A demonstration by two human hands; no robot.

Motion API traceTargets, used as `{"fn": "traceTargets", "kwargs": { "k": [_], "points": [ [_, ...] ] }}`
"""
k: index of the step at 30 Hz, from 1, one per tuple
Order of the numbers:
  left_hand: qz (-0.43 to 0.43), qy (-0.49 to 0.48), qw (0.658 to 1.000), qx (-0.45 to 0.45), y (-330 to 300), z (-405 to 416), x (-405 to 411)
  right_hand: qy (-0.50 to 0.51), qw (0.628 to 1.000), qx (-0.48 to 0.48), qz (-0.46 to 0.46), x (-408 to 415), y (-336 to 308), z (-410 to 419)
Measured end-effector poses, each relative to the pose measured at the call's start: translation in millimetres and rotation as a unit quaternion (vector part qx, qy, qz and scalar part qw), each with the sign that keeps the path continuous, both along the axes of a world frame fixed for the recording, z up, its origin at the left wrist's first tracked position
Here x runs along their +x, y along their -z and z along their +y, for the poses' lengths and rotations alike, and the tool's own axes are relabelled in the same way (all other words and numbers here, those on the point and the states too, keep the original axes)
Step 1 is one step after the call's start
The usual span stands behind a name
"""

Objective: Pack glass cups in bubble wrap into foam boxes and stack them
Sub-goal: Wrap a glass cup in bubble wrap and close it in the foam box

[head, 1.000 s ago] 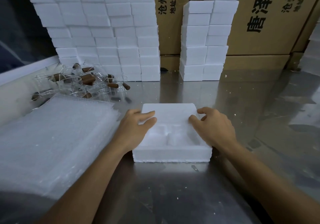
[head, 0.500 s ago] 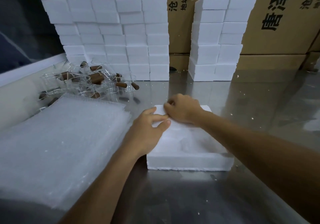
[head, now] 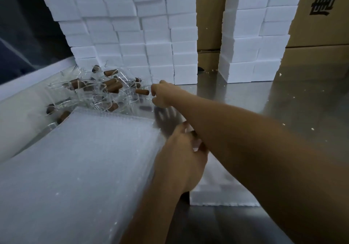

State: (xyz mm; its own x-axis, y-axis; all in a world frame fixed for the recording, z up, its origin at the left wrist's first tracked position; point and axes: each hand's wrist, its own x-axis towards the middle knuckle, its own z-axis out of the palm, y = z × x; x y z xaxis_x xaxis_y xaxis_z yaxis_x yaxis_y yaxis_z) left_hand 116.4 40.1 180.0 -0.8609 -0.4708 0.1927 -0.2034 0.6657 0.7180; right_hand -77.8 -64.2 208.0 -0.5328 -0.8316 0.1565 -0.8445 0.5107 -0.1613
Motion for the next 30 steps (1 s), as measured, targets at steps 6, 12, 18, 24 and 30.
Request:
{"fn": "traceTargets", "kwargs": {
  "k": [6, 12, 18, 24, 30],
  "points": [
    [0.014, -0.001, 1.000, 0.007, 1.8, -1.2, -2.2, 0.028, 0.999, -0.038, -0.001, -1.2, 3.8, -5.6],
    [0.029, 0.023, 0.999, -0.002, 5.0, -4.2, -2.6, 0.068, 0.991, -0.109, -0.043, 8.6, -9.8, 30.8],
    [0.021, 0.024, 0.999, 0.033, 6.8, -7.6, -2.3, 0.037, 0.951, -0.279, -0.127, 38.8, -25.9, 123.0],
    [0.029, 0.021, 0.998, 0.050, 2.0, -6.2, -1.4, 0.013, 0.928, -0.357, -0.103, 72.8, -23.0, 242.8],
    [0.234, -0.035, 0.971, -0.044, -12.8, 7.6, 17.4, 0.011, 0.912, -0.397, -0.106, 105.7, -10.1, 314.2]
  ]
}}
